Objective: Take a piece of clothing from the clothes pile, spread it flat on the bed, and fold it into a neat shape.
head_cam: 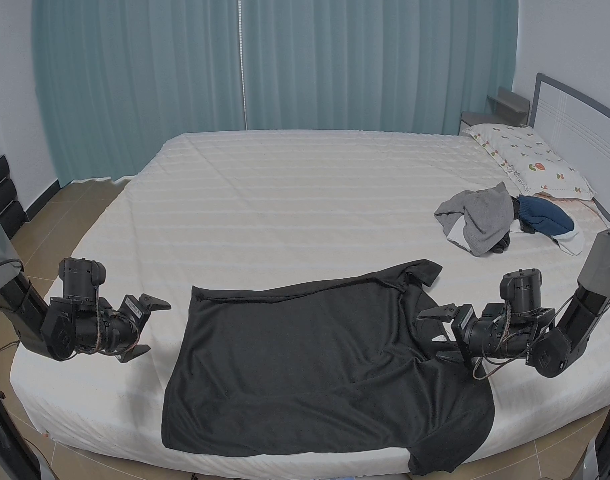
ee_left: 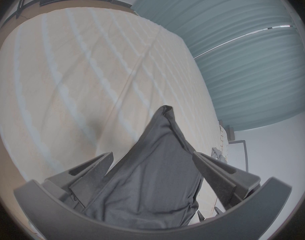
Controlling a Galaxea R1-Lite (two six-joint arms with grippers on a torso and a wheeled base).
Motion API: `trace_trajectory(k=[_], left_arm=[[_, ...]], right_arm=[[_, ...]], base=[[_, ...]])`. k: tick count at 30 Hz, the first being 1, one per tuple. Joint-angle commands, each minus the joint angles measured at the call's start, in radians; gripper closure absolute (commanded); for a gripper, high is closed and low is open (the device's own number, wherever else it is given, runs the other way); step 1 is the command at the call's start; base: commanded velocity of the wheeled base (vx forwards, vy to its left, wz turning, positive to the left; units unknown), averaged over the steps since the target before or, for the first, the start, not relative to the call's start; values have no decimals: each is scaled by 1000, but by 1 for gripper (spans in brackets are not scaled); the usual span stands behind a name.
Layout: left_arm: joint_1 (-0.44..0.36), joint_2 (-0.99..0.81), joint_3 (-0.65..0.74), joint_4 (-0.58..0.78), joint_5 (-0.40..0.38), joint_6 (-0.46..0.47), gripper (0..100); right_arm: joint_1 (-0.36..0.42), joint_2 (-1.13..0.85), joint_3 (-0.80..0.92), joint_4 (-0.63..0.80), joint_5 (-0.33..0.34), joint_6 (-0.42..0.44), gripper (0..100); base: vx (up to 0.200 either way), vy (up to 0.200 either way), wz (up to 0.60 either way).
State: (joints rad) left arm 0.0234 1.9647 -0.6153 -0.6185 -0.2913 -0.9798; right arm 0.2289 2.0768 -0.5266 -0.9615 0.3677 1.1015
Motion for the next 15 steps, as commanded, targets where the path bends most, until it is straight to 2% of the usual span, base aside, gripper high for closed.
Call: trace_trajectory(k=[1,4,5,8,9,15], left_arm=[[-7,79,-139,8,3,0,0],[-14,141,-215,14,11,0,0],[-26,212,-293,14,29,1,0],[-45,284,-374,14,44,1,0],[-56,338,-451,16,54,3,0],[-71,439,-632,48,58,4,0]], right_arm=[[-10,31,4,-59,-1,32,0],[-11,42,10,-75,-1,43,0],[-17,45,11,-79,-1,51,0],[-25,46,10,-79,2,55,0],[-25,51,5,-79,2,55,0],[-25,89,-3,-82,-1,52,0]], base=[[0,0,0],[0,0,0],[0,0,0],[0,0,0],[0,0,0],[0,0,0]])
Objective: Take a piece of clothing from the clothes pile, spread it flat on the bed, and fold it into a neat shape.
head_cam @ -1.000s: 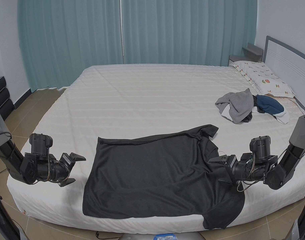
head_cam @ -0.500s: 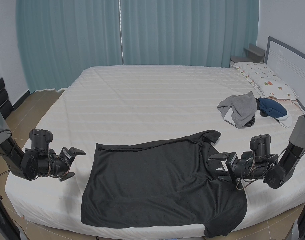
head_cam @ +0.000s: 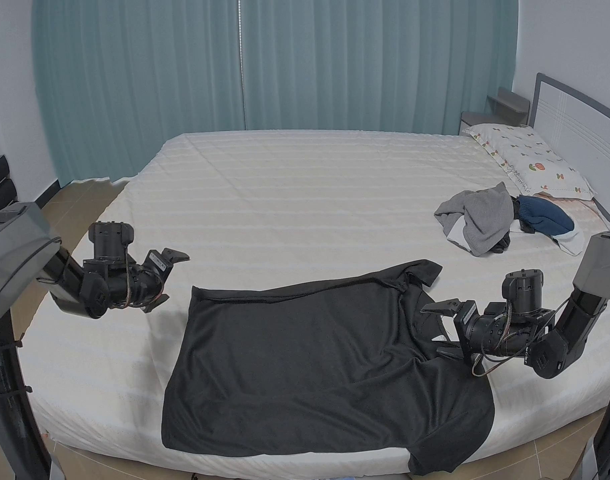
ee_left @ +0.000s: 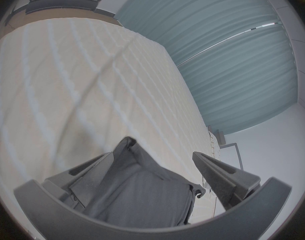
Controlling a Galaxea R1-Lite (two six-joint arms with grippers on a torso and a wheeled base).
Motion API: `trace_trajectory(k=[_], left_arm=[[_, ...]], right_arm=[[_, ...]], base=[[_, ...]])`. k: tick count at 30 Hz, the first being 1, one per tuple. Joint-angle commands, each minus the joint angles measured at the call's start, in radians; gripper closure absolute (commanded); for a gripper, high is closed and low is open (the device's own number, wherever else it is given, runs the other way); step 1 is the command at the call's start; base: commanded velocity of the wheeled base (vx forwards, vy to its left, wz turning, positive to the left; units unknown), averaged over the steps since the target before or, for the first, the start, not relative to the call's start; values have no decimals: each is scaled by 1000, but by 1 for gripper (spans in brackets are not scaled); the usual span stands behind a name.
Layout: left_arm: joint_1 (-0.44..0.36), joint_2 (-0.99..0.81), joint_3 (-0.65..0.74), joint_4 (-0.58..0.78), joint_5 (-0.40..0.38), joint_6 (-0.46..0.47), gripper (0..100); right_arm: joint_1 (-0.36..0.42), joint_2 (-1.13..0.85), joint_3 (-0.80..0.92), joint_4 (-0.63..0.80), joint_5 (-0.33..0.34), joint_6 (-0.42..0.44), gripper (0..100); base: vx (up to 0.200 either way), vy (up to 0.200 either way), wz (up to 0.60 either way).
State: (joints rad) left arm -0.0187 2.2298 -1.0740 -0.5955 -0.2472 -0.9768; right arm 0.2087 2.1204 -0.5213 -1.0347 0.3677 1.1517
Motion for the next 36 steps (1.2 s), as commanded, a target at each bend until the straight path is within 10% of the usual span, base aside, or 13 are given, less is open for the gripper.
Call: trace_trajectory(k=[1,18,19,28,36], left_arm=[[-30,189,-219,48,23,1,0],[-32,225,-259,79,49,47,0],[-33,231,-259,79,49,58,100],[-44,248,-271,103,51,101,100],[-35,258,-333,94,115,6,100]], right_arm=[[-5,50,-8,-24,-1,2,0],[-6,69,3,-74,-9,-1,0],[-8,69,3,-82,-15,-1,0],[-71,67,-77,-146,-131,-13,0],[-54,96,-368,119,-176,-40,0]], base=[[0,0,0],[0,0,0],[0,0,0],[0,0,0],[0,0,0]])
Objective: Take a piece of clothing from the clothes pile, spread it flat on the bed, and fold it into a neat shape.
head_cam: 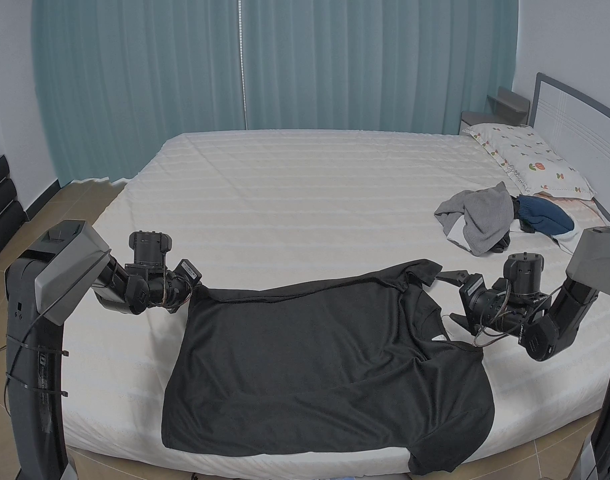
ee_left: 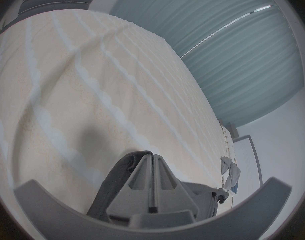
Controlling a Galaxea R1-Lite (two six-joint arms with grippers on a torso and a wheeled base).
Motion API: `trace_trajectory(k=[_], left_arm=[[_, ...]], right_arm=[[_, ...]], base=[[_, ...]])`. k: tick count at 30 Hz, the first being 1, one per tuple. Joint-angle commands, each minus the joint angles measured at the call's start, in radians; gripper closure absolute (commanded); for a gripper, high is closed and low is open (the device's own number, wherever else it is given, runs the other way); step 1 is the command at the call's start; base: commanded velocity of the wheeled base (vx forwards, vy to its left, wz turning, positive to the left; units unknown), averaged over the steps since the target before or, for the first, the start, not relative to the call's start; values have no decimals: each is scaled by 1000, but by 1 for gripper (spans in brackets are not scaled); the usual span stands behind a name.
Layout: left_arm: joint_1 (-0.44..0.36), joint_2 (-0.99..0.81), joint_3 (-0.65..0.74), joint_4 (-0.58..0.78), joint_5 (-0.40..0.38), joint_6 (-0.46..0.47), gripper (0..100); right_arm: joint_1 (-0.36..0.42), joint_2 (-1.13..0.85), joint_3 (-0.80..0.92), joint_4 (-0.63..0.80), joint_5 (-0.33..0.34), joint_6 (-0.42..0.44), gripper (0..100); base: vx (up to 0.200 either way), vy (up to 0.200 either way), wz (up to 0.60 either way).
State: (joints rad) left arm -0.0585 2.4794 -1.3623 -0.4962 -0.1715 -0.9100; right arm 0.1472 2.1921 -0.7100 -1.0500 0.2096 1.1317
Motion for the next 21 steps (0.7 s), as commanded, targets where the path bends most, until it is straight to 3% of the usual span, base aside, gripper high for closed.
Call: trace_trajectory(k=[1,12,21], left_arm=[[5,12,-50,-5,43,-73,100],[14,12,-49,-4,43,-82,100],[12,13,-49,-4,43,-81,100]], right_arm=[[8,41,-235,177,-21,-30,0],[29,288,-621,409,-130,-214,0],[34,333,-750,516,-144,-236,0]], base=[[0,0,0],[0,0,0],[0,0,0]])
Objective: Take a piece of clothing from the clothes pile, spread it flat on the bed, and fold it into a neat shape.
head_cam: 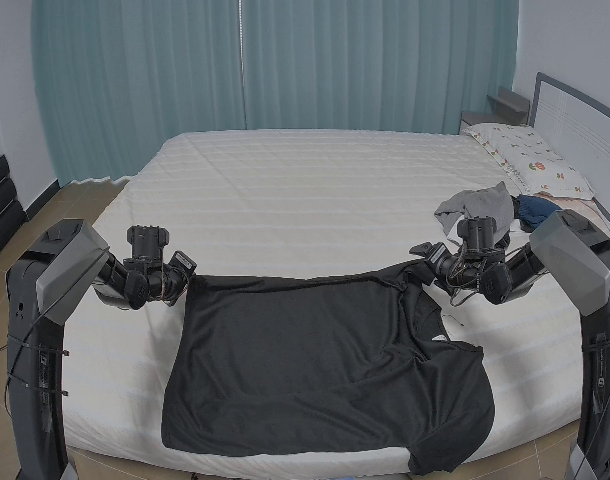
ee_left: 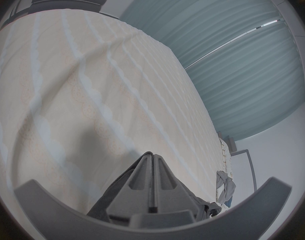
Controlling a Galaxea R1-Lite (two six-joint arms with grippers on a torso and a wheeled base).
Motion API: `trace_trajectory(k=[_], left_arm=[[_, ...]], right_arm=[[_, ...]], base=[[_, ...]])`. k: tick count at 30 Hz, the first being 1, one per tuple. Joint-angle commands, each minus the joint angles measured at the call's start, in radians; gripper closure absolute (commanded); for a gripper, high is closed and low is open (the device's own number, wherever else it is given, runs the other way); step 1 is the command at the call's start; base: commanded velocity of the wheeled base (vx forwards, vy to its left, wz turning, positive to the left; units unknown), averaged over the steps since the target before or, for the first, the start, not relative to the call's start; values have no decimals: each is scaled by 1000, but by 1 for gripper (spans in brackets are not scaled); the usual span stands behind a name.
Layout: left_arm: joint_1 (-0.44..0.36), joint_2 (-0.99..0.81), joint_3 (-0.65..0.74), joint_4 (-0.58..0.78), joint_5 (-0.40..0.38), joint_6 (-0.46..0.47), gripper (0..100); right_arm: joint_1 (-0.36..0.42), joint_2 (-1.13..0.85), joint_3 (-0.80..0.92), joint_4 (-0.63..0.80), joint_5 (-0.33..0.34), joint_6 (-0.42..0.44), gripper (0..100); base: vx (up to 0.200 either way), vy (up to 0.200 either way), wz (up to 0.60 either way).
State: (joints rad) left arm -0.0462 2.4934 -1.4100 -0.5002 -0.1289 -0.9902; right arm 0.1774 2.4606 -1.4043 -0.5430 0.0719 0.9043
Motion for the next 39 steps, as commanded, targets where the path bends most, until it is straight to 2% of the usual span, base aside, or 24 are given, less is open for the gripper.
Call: trace_trajectory(k=[1,5,6,18,24,26,29,36,37,38,39], left_arm=[[0,-1,-1,0,0,-1,100],[0,1,-1,2,0,-1,100],[0,1,-1,2,0,-1,100],[-1,1,-10,-1,0,-1,100],[25,21,-92,-1,3,-4,100],[34,27,-118,-14,2,-44,100],[35,48,-142,-67,2,-99,100],[35,93,-176,-103,11,-96,100],[37,117,-219,-95,29,-96,100],[37,133,-244,-86,46,-96,100],[37,134,-247,-84,49,-96,100]], right_arm=[[4,67,-62,11,-6,-8,0],[5,101,-98,15,-11,-16,0],[5,104,-101,17,-12,-18,100],[-15,149,-305,17,-15,-8,100],[-16,225,-501,12,-60,-8,100],[-16,273,-596,15,-90,-10,100],[-16,279,-596,-9,-89,-15,100],[-13,288,-596,-89,-67,-34,100],[-15,293,-596,-106,-54,-50,100],[-15,299,-596,-120,-47,-56,0],[-15,301,-596,-121,-47,-57,0]], base=[[0,0,0],[0,0,0],[0,0,0],[0,0,0],[0,0,0],[0,0,0],[0,0,0],[0,0,0],[0,0,0],[0,0,0],[0,0,0]])
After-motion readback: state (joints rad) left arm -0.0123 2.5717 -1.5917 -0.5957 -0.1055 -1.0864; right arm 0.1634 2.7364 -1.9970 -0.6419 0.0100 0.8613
